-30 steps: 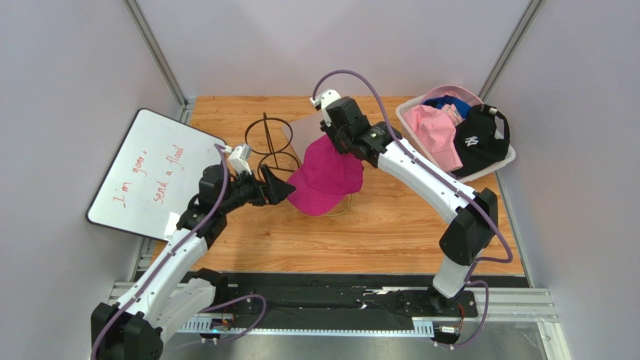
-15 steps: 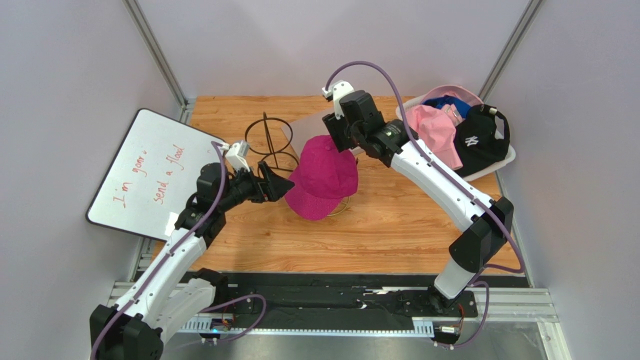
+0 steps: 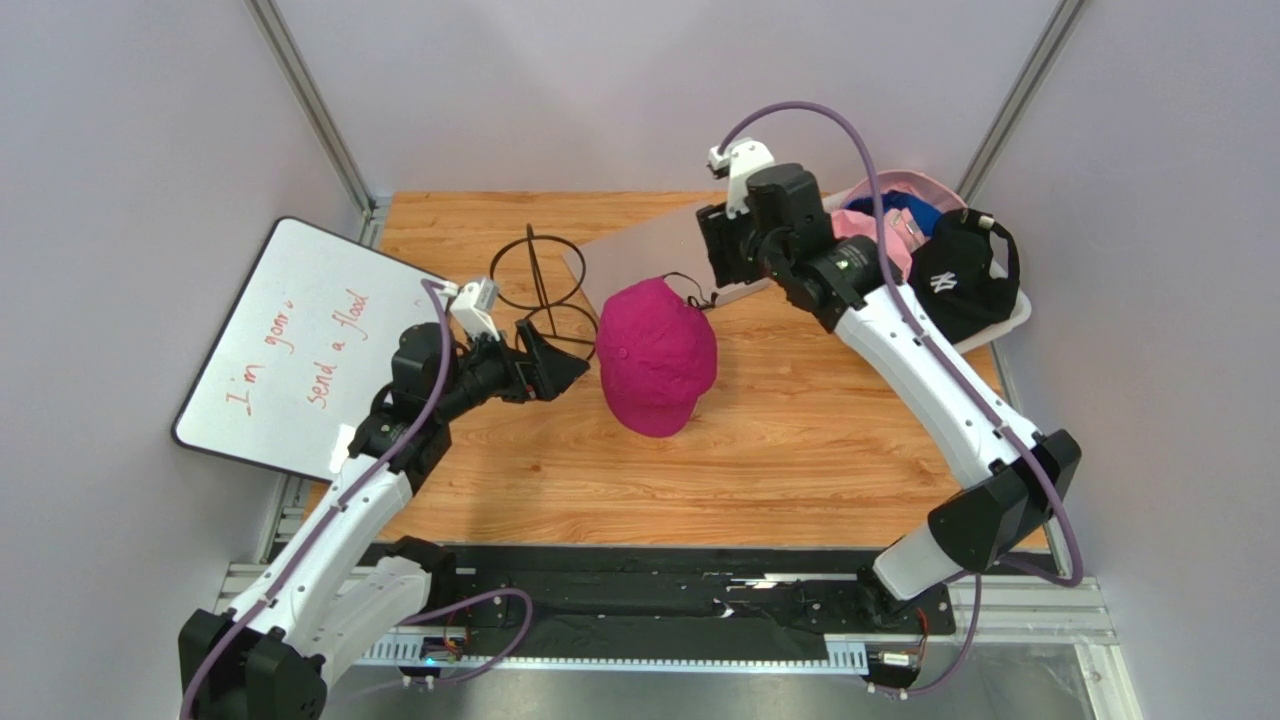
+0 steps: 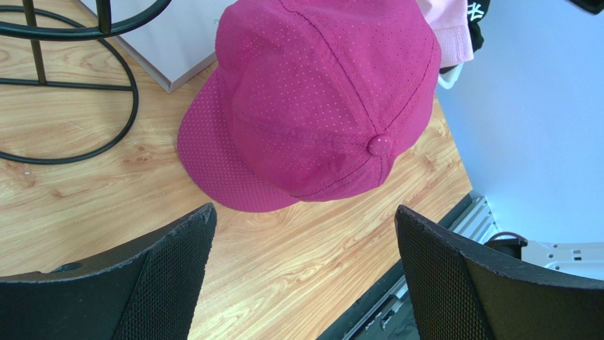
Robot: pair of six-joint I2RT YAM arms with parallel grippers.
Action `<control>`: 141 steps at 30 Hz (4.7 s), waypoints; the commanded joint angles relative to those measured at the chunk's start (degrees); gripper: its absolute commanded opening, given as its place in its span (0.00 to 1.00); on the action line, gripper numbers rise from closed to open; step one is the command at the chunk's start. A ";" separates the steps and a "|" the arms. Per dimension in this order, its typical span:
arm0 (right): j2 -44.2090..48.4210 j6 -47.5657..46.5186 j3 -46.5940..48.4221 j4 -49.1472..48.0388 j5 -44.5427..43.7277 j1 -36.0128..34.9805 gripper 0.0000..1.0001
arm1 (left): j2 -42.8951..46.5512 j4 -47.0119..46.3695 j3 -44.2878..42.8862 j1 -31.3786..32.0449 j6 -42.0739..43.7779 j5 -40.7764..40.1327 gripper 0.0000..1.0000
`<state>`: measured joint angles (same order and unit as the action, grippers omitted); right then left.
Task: Stack the hats
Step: Place the hat on the hat stand, then pick up the hat from the bin, then place the hat on the hat stand.
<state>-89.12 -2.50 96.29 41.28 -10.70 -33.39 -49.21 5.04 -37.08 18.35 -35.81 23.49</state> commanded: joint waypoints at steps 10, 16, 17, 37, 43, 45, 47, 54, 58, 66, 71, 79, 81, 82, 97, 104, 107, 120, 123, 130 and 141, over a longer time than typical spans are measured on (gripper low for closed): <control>9.58 7.07 -7.87 0.03 3.49 23.35 0.57 | -0.45 -2.66 0.34 0.20 1.18 0.77 1.00; 9.84 11.73 -14.19 -3.39 7.19 36.19 0.56 | 0.08 -2.14 1.83 0.20 2.24 0.78 1.00; 9.84 11.99 -14.55 -3.74 7.10 37.24 0.55 | 0.52 -2.14 2.01 0.20 2.24 0.60 1.00; 5.54 15.60 -19.03 -11.30 21.14 47.71 0.54 | 3.16 -1.08 3.42 0.20 2.06 0.86 1.00; 1.85 15.07 -20.00 -12.98 22.47 46.66 0.52 | 3.68 -0.30 2.81 0.20 1.97 0.42 1.00; 0.01 14.29 -19.83 -13.33 22.56 45.69 0.51 | 4.47 2.76 0.97 0.20 2.24 -0.28 1.00; -1.05 13.84 -19.21 -13.24 23.09 44.82 0.50 | 6.58 6.19 -2.71 0.20 3.38 -1.68 1.00; -3.69 11.91 -16.67 -11.66 23.88 43.49 0.20 | 10.01 15.52 -11.69 0.20 6.45 -4.59 1.00; -1.69 11.82 -14.20 -9.02 22.48 43.49 0.00 | 8.52 16.93 -13.19 0.20 7.25 -3.98 1.00; 6.33 14.71 3.16 -0.86 20.45 41.83 0.00 | 5.62 19.05 -20.13 1.76 12.51 -1.16 1.00; 6.68 16.65 14.96 4.59 19.06 30.87 0.00 | 2.64 20.10 -27.60 10.38 17.87 -10.28 1.00; 5.71 27.71 22.10 0.05 23.61 15.31 0.00 | -3.08 21.77 -35.60 22.16 26.40 -20.22 1.00; 5.89 29.21 21.75 -1.72 25.54 11.44 0.00 | -3.35 21.16 -36.22 24.97 29.65 -23.39 1.00; 5.89 30.79 21.57 -3.29 26.25 10.46 0.00 | -3.35 20.89 -36.39 25.85 30.79 -27.49 1.00; 8.87 38.54 19.20 -6.12 44.18 5.88 0.00 | 7.55 9.47 -26.73 27.88 42.40 -27.70 0.83; 11.51 41.35 17.00 -7.88 47.96 5.79 0.00 | 3.78 5.07 -25.58 28.15 43.19 -22.34 0.77; 11.51 41.70 17.97 -7.26 49.79 5.79 0.00 | 3.16 3.85 -25.59 28.32 43.55 -22.78 0.76; 11.69 41.70 19.37 -5.94 52.45 5.88 0.00 | 9.13 3.03 -22.60 28.50 45.04 -19.35 0.71; 11.69 41.70 19.55 -5.94 52.45 5.88 0.00 | 9.31 4.89 -23.12 28.50 45.22 -21.89 0.71; 12.04 42.23 18.94 -6.38 52.80 5.88 0.00 | 7.30 2.96 -23.47 28.50 44.60 -20.41 0.70; 12.04 43.20 17.35 -7.61 54.91 5.88 0.00 | 3.42 -3.89 -23.74 28.50 45.04 -20.50 0.66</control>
<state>-78.54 39.24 113.43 36.53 41.78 -27.31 -46.06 6.94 -59.61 46.52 8.12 1.45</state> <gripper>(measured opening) 0.006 0.664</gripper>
